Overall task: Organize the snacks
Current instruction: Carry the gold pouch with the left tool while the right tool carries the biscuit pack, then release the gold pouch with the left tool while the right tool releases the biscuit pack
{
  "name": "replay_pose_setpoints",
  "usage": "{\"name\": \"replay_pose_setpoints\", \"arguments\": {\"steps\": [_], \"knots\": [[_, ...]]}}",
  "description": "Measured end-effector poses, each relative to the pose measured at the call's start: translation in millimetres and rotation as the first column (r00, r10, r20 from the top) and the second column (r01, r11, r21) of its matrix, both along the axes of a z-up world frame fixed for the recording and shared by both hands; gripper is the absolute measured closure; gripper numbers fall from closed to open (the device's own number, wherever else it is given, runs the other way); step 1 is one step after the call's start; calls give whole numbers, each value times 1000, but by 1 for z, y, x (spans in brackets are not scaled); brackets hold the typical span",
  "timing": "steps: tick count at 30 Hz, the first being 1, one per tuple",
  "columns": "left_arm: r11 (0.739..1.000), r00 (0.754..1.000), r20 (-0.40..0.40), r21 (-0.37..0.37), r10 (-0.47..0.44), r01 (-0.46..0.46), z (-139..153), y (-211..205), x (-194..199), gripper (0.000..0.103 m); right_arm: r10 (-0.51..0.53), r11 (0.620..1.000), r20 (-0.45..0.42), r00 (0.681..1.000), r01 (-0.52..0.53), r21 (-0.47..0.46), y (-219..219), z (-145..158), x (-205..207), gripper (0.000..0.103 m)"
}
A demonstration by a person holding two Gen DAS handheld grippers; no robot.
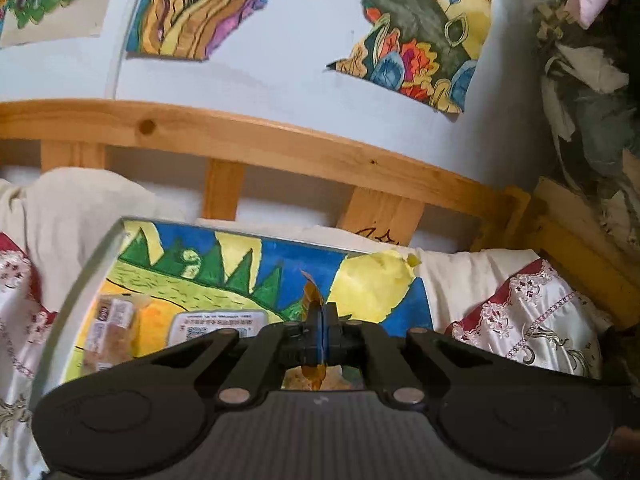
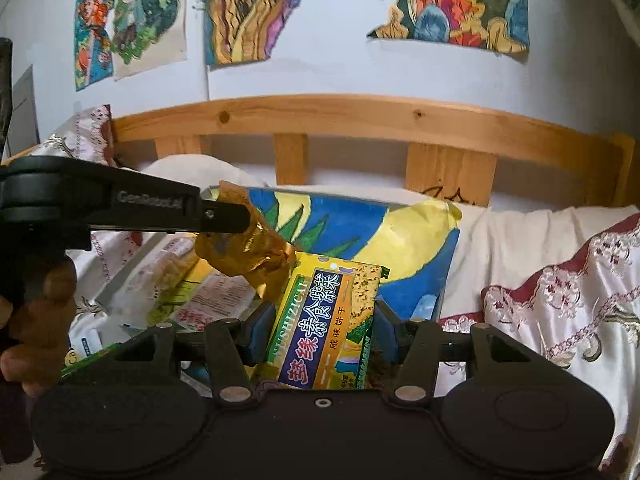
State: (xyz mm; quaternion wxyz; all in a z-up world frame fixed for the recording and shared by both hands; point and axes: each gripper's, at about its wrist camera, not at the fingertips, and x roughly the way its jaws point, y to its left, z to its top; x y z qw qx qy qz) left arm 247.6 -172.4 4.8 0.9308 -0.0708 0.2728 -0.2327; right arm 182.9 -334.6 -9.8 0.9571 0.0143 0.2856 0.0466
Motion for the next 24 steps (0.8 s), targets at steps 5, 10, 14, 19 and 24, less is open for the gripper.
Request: {"name": "replay_pose_setpoints", "arguments": {"steps": [5,10,14,19,24], "knots": [[1000,999,-37,-3,18,-18,-12,-3,9,103,9,1000,-27,1000,-9,0,3,-8,8,48],[999,997,-58,-5,52,-53,-16,5,12,102,16,1000,-60,998,-17,-18,11,-17,11,48],[997,993,-84,9,82,-82,-21,13,15,99,10,999,-70,997,-12,-39,13,-23,14,48],[992,985,-119,51,122,-117,-29,21,17,93,-10,998,-90,996,4,-62,14,-28,16,48],[988,980,-140,82,141,-130,-34,24,17,86,-16,998,-73,997,11,-61,14,-25,16,40]]}}
